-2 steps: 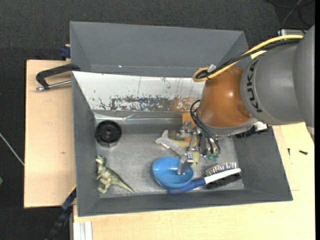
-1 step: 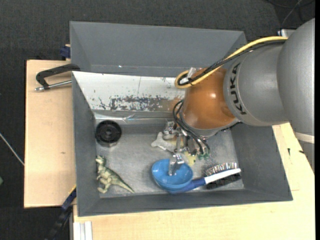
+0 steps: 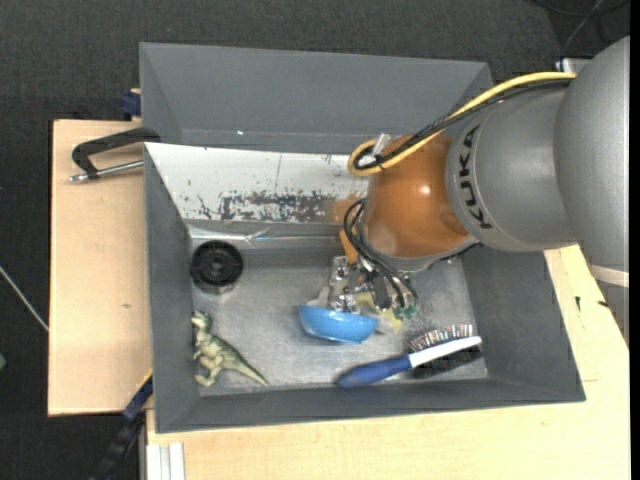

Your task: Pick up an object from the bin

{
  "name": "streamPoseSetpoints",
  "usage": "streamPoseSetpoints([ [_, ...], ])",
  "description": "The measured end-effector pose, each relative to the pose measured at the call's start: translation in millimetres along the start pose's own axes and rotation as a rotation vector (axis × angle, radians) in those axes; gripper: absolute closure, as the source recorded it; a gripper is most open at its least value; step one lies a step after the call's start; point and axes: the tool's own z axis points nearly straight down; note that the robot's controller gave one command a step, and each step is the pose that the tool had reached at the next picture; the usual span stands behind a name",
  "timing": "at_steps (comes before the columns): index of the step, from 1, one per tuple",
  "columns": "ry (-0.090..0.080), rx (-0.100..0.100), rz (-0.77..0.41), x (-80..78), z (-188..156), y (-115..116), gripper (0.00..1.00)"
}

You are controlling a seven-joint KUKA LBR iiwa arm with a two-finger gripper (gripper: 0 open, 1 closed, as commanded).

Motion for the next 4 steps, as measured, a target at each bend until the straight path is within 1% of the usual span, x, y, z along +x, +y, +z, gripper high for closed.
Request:
streamPoseSetpoints([
  [1,0.0,0.0,-0.143,-9.4,-154,30,1.0],
  [2,0.01,-0.001,-0.141,-7.5,-149,29,0.0],
  [3,0.009,-0.004,-0.146,-43.6,-1,49,0.0],
  [4,0.001,-0.003,-0.145,-45.8,-6,48,1.0],
])
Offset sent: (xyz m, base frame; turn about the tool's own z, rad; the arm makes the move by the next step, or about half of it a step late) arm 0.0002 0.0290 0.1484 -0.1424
